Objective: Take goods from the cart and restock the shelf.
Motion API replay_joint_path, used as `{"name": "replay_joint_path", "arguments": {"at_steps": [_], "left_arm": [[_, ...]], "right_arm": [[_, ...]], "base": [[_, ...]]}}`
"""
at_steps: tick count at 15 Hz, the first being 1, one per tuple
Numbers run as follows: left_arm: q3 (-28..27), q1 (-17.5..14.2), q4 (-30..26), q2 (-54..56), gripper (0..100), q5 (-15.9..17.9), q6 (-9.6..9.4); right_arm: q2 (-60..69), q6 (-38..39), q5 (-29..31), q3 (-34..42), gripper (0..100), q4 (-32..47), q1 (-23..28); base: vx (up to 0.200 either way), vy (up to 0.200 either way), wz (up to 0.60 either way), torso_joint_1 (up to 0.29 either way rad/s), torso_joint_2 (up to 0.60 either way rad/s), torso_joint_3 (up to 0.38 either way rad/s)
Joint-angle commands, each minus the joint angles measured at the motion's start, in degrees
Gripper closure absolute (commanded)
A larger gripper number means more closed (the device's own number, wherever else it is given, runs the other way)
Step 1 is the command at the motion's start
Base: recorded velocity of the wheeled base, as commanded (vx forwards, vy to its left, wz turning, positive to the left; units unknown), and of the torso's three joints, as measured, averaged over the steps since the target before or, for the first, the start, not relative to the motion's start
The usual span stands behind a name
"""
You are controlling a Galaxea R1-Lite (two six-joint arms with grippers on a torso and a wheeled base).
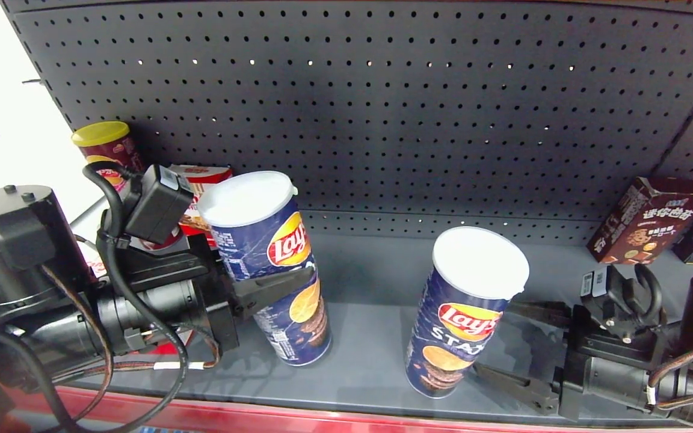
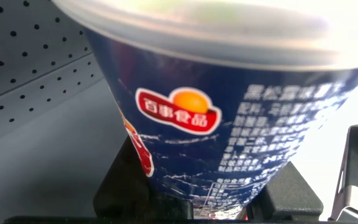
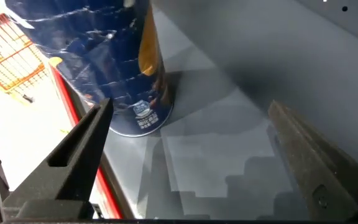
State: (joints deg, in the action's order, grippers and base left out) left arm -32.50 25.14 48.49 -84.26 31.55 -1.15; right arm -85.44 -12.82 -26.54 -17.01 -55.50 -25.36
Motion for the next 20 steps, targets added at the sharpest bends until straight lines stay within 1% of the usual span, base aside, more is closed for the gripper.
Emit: {"name": "replay_joint_path", "arguments": {"at_steps": [1, 4, 7, 12, 14, 15, 16, 18, 19, 20], "left_arm": [[0.07, 0.00, 0.02, -0.03, 100, 0.00, 0.00], [0.07, 0.00, 0.02, -0.03, 100, 0.00, 0.00], [-0.02, 0.00, 0.02, -0.03, 100, -0.08, 0.00], [0.07, 0.00, 0.02, -0.03, 100, -0.08, 0.00], [0.07, 0.00, 0.02, 0.06, 100, -0.17, 0.00], [-0.02, 0.00, 0.02, -0.03, 100, -0.08, 0.00], [-0.02, 0.00, 0.02, -0.03, 100, -0.08, 0.00], [-0.02, 0.00, 0.02, -0.03, 100, -0.17, 0.00], [0.07, 0.00, 0.02, -0.03, 100, -0.08, 0.00], [0.07, 0.00, 0.02, -0.03, 100, -0.08, 0.00]], "right_arm": [[-0.95, -0.01, 0.00, -0.31, 0, -0.04, 0.04], [-0.07, -0.27, 0.00, -0.22, 0, -0.13, 0.13], [5.81, -0.27, 0.00, -0.48, 0, -0.13, 1.71], [21.90, -0.01, 0.00, -5.14, 0, 1.45, 12.96], [28.40, -0.01, 4.65, -6.99, 0, 6.64, 15.86], [34.03, 0.26, 9.93, -7.87, 0, 12.70, 15.86], [38.77, 0.87, 13.18, -7.69, 0, 18.06, 15.69], [48.62, 2.45, 17.57, -6.20, 0, 28.87, 16.04], [53.98, 2.54, 19.95, -6.11, 0, 36.87, 16.22], [57.41, 2.89, 21.79, -6.29, 0, 41.70, 16.22]], "base": [[0.000, 0.000, 0.00, 0.000, 0.00, 0.000], [0.000, 0.000, 0.00, 0.000, 0.00, 0.000], [0.000, 0.000, 0.00, 0.000, 0.00, 0.000], [0.000, 0.000, 0.00, 0.000, 0.00, 0.000], [0.000, 0.000, 0.00, 0.000, 0.00, 0.000], [0.000, 0.000, 0.00, 0.000, 0.00, 0.000], [0.000, 0.000, 0.00, 0.000, 0.00, 0.000], [0.000, 0.000, 0.00, 0.000, 0.00, 0.000], [0.000, 0.000, 0.00, 0.000, 0.00, 0.000], [0.000, 0.000, 0.00, 0.000, 0.00, 0.000]]}}
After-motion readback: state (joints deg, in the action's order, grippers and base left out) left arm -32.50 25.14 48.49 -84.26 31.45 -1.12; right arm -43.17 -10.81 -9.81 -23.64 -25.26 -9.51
